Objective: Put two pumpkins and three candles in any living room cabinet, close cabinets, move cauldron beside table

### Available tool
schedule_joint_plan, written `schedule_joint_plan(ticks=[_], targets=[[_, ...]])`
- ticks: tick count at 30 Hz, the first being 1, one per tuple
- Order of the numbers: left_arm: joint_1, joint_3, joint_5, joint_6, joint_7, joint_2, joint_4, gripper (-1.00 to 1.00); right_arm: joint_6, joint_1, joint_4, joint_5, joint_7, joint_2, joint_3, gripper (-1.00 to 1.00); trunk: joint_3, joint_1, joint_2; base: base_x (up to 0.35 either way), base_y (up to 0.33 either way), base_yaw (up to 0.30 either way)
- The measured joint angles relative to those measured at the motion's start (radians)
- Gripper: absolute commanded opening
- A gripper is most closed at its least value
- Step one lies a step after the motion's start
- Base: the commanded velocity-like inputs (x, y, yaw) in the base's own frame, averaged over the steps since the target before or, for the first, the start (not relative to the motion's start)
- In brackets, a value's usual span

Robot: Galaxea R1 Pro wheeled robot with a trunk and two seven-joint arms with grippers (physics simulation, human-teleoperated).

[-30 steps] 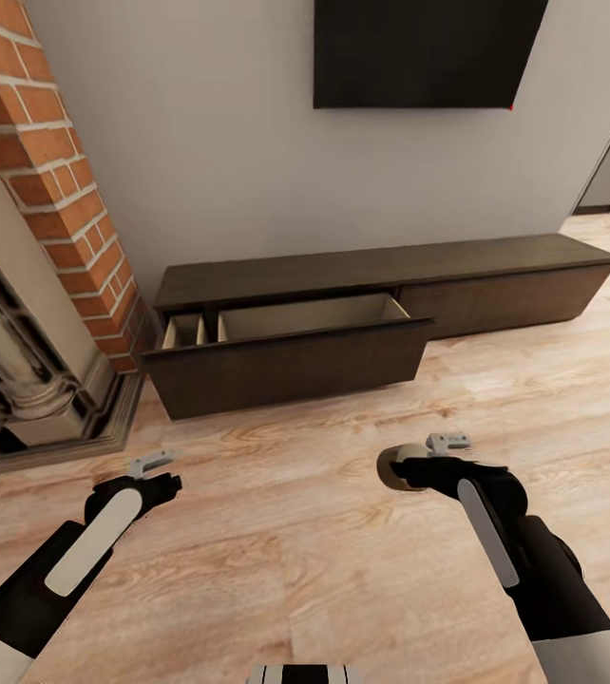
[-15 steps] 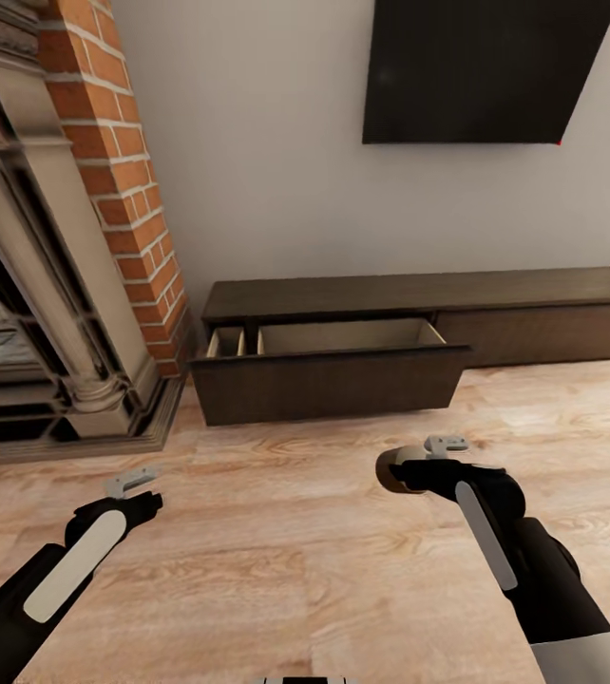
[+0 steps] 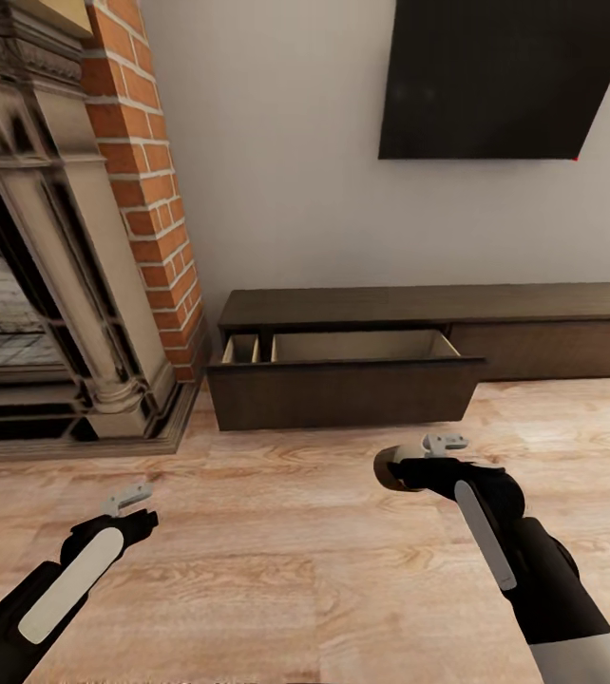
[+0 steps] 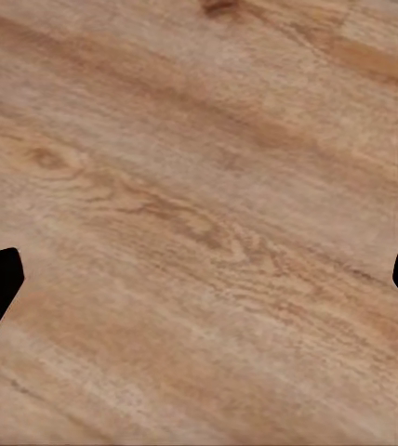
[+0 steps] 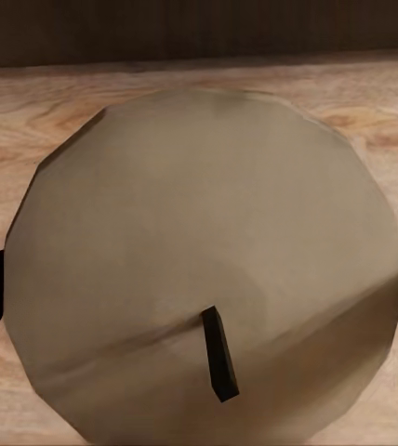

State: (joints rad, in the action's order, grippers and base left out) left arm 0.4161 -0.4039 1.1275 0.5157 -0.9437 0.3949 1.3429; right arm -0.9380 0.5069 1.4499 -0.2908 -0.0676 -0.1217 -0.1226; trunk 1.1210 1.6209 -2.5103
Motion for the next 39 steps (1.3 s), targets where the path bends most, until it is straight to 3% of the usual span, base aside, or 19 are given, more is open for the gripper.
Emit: schedule_joint_plan(ticks=[5,9,11,14,18,19,20,22,25,28,29,33,39], targets=[[-0.002,0.000,-0.003,-0.038,-0.001,0.000,-0.017,1.00,0.001,-0.004,-0.002,0.001,0.000,0.001,-0.007,-1.00,0.000,0.000,0.000,0.000,0.000,0.268],[-0.011,0.000,-0.005,-0.100,0.001,0.007,-0.037,1.00,0.003,-0.013,-0.006,-0.007,0.001,0.008,-0.060,-1.00,0.000,0.000,0.000,0.000,0.000,0.277],[-0.025,0.000,-0.006,-0.131,0.004,0.017,-0.045,1.00,0.014,-0.014,-0.008,-0.004,0.001,0.016,-0.068,-1.00,0.000,0.000,0.000,0.000,0.000,0.278],[-0.085,-0.001,-0.008,-0.253,0.007,0.030,-0.051,1.00,0.044,-0.018,-0.009,-0.002,-0.001,0.041,-0.074,-1.00,0.000,0.000,0.000,0.000,0.000,0.278],[-0.152,-0.001,-0.031,-0.409,0.021,0.033,-0.052,1.00,0.061,-0.023,-0.014,0.000,-0.001,0.053,-0.076,-1.00,0.001,0.000,0.000,0.000,0.000,0.278],[-0.164,-0.001,-0.038,-0.444,0.035,0.033,-0.052,1.00,0.067,-0.023,-0.019,0.004,-0.001,0.057,-0.076,-1.00,0.001,0.000,0.000,0.000,0.000,0.278],[-0.182,0.000,-0.048,-0.488,0.092,0.036,-0.051,1.00,0.082,-0.024,-0.032,0.004,-0.002,0.068,-0.077,-1.00,0.002,0.000,0.000,0.000,0.000,0.278],[-0.189,0.010,-0.052,-0.504,0.176,0.058,-0.037,1.00,0.105,-0.024,-0.050,0.008,-0.002,0.075,-0.076,-1.00,0.002,0.000,0.000,0.000,0.000,0.279],[-0.193,0.048,-0.035,-0.505,0.268,0.119,0.054,1.00,0.149,-0.024,-0.080,0.009,-0.006,0.081,-0.077,-1.00,0.004,0.000,0.000,0.000,0.000,0.279],[-0.195,0.064,0.042,-0.501,0.297,0.154,0.105,1.00,0.204,-0.025,-0.143,0.010,-0.035,0.101,-0.081,-1.00,0.005,0.000,0.000,0.000,0.000,0.278],[-0.195,0.066,0.071,-0.500,0.303,0.192,0.086,1.00,0.262,-0.024,-0.198,0.028,-0.063,0.118,-0.085,-1.00,0.006,0.000,0.000,0.000,0.000,0.278],[-0.195,0.066,0.084,-0.501,0.307,0.214,0.055,1.00,0.292,-0.024,-0.223,0.042,-0.097,0.145,-0.102,-1.00,0.007,0.000,0.000,0.000,0.000,0.278],[-0.195,0.065,0.085,-0.504,0.306,0.212,0.051,1.00,0.292,-0.024,-0.226,0.050,-0.102,0.153,-0.123,-1.00,0.010,0.000,0.000,0.000,0.000,0.278]])
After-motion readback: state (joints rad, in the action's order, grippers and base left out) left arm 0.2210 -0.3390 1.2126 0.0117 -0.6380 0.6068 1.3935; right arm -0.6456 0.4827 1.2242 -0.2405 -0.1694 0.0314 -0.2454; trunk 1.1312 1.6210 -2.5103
